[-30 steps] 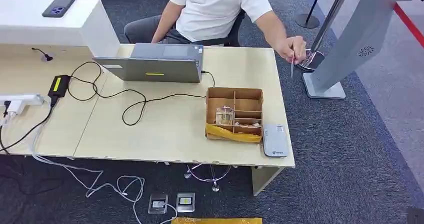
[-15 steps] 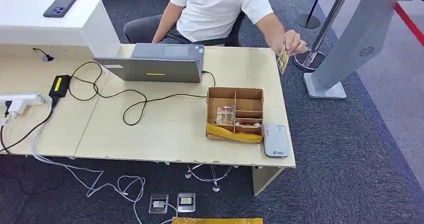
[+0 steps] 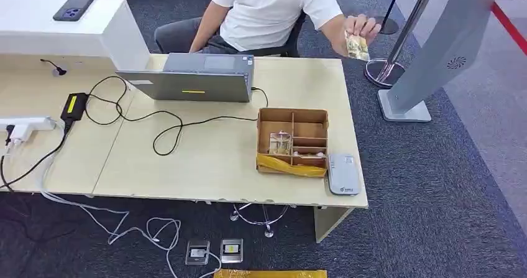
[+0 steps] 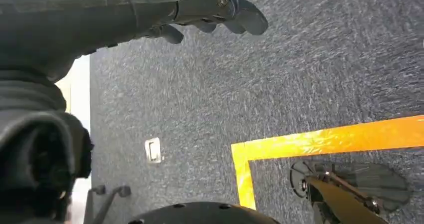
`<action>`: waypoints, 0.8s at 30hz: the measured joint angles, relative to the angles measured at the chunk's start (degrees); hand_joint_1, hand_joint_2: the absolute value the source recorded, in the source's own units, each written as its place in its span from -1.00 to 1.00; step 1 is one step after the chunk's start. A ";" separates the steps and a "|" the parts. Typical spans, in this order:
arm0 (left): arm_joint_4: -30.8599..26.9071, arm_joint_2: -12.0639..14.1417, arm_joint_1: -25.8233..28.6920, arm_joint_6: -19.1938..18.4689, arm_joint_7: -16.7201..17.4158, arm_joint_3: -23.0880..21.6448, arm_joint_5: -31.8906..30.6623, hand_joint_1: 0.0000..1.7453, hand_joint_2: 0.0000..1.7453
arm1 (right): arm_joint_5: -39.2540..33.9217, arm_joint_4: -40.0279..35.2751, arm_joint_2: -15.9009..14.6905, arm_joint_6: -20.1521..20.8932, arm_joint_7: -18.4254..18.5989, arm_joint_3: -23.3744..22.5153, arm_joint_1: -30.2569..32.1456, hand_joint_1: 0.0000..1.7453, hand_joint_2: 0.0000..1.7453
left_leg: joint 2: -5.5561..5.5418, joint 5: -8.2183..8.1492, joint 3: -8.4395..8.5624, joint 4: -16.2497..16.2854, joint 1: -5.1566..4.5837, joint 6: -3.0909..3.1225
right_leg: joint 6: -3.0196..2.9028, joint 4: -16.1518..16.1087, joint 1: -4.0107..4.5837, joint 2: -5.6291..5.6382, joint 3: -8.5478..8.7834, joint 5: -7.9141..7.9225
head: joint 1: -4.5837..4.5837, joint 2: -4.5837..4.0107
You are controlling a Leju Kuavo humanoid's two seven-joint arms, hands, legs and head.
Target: Pass the card to the sensor for recognition and then transmit it.
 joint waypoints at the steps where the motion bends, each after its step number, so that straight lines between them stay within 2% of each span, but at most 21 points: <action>1: 0.02 0.00 -0.04 0.00 0.04 -0.17 -0.15 -1.00 -1.00 | 1.18 0.00 0.46 1.53 -0.85 2.60 -1.84 -1.00 1.00 | -0.02 0.00 -0.03 0.00 0.04 0.00 | 0.00 0.00 0.05 -0.01 0.00 0.00 | -0.04 0.00; 3: 0.02 -0.02 -0.10 -0.09 0.17 -0.33 -0.52 -1.00 -1.00 | 4.03 0.30 2.59 4.88 -3.01 8.81 -5.88 -1.00 1.00 | -0.03 0.04 -0.09 -0.02 0.10 -0.06 | -0.01 0.02 0.09 -0.01 -0.01 0.00 | 0.00 0.00; 5: 0.00 0.00 -0.45 -0.46 0.30 -0.50 -0.81 -1.00 -1.00 | 6.44 1.94 6.09 8.49 -5.26 15.89 -9.91 -1.00 1.00 | 0.00 0.08 -0.06 -0.02 0.18 -0.12 | -0.01 0.03 0.16 0.03 -0.01 0.01 | -0.04 0.00; 9: 0.02 0.07 -1.25 -1.07 0.41 -0.59 -1.05 -1.00 -1.00 | 7.45 7.33 13.56 9.85 -6.71 27.93 -14.50 -1.00 1.00 | -0.42 0.27 -0.01 0.02 0.29 -0.27 | -0.02 0.03 0.28 -0.19 -0.04 0.03 | -0.09 0.00; 12: 0.04 0.09 -1.13 -1.09 0.41 -0.59 -1.07 -1.00 -1.00 | 6.75 9.23 15.87 9.74 -6.55 33.11 -16.45 -1.00 1.00 | -0.74 0.29 -0.16 0.02 0.29 -0.24 | -0.04 0.03 0.28 -0.53 -0.05 0.01 | 0.00 0.00; 15: 0.15 0.28 -0.89 -1.31 0.59 -0.61 -1.05 -1.00 -1.00 | 5.59 11.15 18.01 10.86 -7.36 37.59 -18.63 -1.00 1.00 | -0.61 0.24 -0.17 0.02 0.30 -0.30 | -0.04 0.02 0.28 -0.39 -0.09 0.00 | 0.00 0.00; 24: 0.31 0.72 -0.86 -1.46 0.61 -0.63 -1.49 -1.00 -1.00 | 3.91 20.59 26.32 11.45 -10.36 47.01 -20.64 -1.00 1.00 | -0.63 0.24 -0.12 0.02 0.31 -0.31 | -0.05 0.01 0.30 -0.38 -0.08 -0.01 | -0.02 0.00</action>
